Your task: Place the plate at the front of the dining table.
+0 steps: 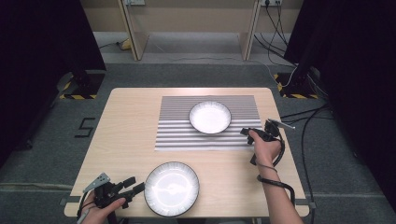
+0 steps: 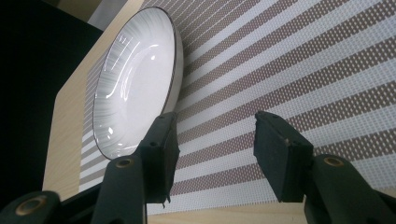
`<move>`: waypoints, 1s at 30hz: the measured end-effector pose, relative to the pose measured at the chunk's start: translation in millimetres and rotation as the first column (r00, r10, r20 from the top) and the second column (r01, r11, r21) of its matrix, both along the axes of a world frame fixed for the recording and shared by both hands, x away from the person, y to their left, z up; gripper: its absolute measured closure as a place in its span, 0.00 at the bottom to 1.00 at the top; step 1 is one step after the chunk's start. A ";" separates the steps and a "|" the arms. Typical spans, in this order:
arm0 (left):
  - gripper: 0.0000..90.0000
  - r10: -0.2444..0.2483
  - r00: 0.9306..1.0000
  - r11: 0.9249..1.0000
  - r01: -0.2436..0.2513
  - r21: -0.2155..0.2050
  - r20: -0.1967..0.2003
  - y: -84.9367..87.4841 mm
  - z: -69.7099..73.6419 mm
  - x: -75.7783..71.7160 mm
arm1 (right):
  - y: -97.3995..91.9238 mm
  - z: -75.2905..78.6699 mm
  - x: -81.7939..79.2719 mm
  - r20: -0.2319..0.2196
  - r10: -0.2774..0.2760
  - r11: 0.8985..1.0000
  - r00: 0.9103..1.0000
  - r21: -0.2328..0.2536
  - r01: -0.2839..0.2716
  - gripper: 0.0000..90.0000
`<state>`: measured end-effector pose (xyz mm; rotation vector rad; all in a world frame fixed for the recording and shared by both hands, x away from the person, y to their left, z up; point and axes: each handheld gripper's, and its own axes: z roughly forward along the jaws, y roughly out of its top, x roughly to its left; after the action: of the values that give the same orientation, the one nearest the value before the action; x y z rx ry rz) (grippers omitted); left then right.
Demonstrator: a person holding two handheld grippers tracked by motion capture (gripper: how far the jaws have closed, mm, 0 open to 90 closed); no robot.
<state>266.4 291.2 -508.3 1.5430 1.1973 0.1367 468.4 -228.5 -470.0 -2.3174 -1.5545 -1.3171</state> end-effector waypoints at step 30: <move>0.38 0.001 1.000 1.000 -0.001 0.007 0.003 -0.4 0.4 -0.9 | -1.7 -3.2 -45.8 0.019 0.040 0.999 0.999 -0.003 -0.040 0.54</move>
<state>265.5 290.8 -507.9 1.5477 1.1960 0.1442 422.6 -230.3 -473.2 -2.2697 -1.6000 -1.3326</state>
